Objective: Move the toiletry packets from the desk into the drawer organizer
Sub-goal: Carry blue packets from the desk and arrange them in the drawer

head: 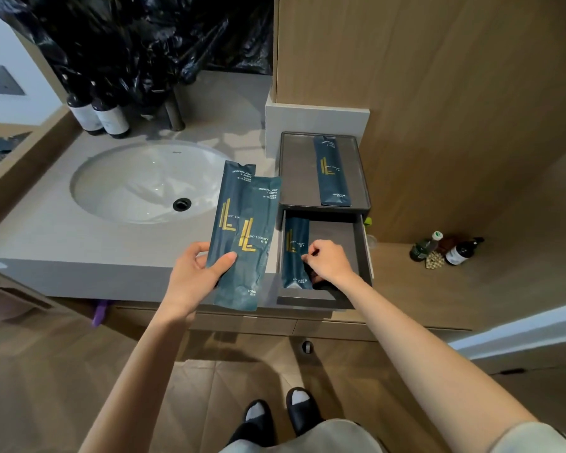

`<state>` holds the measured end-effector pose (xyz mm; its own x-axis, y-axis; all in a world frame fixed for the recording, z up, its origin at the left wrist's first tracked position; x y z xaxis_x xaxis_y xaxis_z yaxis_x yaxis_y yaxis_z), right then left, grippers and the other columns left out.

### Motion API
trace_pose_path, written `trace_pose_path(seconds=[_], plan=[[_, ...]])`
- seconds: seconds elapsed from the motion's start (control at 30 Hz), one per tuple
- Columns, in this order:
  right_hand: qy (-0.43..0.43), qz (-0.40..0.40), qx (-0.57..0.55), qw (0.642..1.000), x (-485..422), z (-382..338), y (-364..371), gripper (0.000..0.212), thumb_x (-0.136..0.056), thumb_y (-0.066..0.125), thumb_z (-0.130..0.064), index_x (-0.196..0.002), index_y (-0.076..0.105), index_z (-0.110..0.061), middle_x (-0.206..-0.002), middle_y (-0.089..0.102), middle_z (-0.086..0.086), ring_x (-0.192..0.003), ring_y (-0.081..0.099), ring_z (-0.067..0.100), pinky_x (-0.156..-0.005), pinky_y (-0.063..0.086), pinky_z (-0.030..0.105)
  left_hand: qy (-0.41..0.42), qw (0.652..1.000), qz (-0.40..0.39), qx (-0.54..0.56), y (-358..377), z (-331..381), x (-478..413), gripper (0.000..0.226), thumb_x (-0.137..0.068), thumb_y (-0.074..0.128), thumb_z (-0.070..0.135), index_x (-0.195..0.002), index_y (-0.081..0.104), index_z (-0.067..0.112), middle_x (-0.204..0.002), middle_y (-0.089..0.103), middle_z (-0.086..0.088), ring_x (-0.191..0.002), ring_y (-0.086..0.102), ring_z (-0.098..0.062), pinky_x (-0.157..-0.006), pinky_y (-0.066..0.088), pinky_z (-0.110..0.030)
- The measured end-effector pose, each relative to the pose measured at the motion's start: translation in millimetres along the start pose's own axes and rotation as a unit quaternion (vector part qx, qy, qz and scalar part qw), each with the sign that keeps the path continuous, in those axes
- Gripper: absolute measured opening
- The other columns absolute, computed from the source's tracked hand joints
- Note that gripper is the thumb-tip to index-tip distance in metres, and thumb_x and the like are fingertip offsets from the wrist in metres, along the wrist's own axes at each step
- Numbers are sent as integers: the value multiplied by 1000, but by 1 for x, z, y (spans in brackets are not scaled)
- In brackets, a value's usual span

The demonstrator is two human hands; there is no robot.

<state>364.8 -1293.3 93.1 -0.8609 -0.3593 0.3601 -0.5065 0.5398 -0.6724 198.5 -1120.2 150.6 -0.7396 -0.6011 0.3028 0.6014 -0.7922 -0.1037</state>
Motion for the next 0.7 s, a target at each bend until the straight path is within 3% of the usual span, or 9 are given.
trace_pose_path(seconds=[0.07,0.13,0.23,0.3,0.37,0.47,0.53,0.6,0.7], plan=[[-41,52,89,994,0,-1,-4,25,-83,71,-23,-92,51,-13,-88,65,9,-76,65,28,-70,57,41,3,1000,-5,-2,6,1,0,20,-84,69,18,-97,54,20,-90,72,-2,-81,68,-14,-75,53,-33],[-64,80,97,990,1,-4,-11,34,-78,76,-25,-93,47,-13,-82,62,5,-74,60,23,-66,52,35,2,1000,-8,2,14,3,0,18,-84,69,16,-94,54,21,-89,72,-1,-78,68,-11,-72,53,-30],[-53,18,-152,987,11,-15,-22,21,-89,63,-33,-90,59,-13,-72,61,1,-60,53,12,-54,43,22,4,1000,-10,2,28,5,-1,18,-84,69,15,-91,53,22,-91,72,-3,-78,68,-11,-70,54,-28],[-32,-56,-295,953,25,-22,-31,32,-97,49,-41,-93,64,-13,-74,64,1,-54,52,10,-50,45,21,5,1000,-15,2,38,4,-2,19,-84,69,16,-92,53,21,-95,72,-6,-82,69,-14,-75,55,-31],[-49,-91,-318,942,39,-28,-40,35,-96,49,-44,-96,65,-13,-77,66,1,-55,54,10,-52,47,22,7,1000,-26,-7,48,5,-1,21,-83,70,17,-95,53,20,-99,72,-8,-88,70,-17,-83,54,-36],[-63,-56,-290,953,50,-24,-49,22,-92,59,-30,-94,65,-9,-76,66,2,-60,56,11,-57,50,24,7,997,-63,-37,64,5,2,31,-81,72,21,-104,55,10,-101,72,-9,-92,70,-20,-87,54,-40],[-56,-48,-296,952,54,-17,-57,19,-94,58,-23,-87,63,-6,-71,63,4,-59,56,12,-60,50,25,12,992,-103,-67,74,6,6,24,-84,69,24,-97,58,8,-91,74,-3,-82,71,-11,-75,54,-27],[-27,-62,-335,940,57,-9,-68,22,-96,54,-21,-90,63,-3,-68,63,4,-55,55,12,-59,50,25,13,987,-116,-106,80,9,12,20,-87,65,28,-85,59,9,-73,69,0,-59,65,-4,-54,47,-17],[23,-67,-352,933,61,6,-89,20,-98,50,-20,-91,63,-6,-64,62,0,-52,52,9,-53,46,22,-37,984,-135,-114,80,9,17,25,-90,61,28,-88,56,4,-71,67,-9,-50,65,-11,-44,47,-19]])
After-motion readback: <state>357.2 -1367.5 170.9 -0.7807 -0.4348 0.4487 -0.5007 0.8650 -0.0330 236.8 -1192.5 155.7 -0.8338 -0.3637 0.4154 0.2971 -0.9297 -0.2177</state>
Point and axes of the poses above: each hand's wrist, its own x-axis away from the middle knuckle, its own y-axis out of the palm, z = x × y, the point moved 1 cm from there along -x, towards the middle knuckle
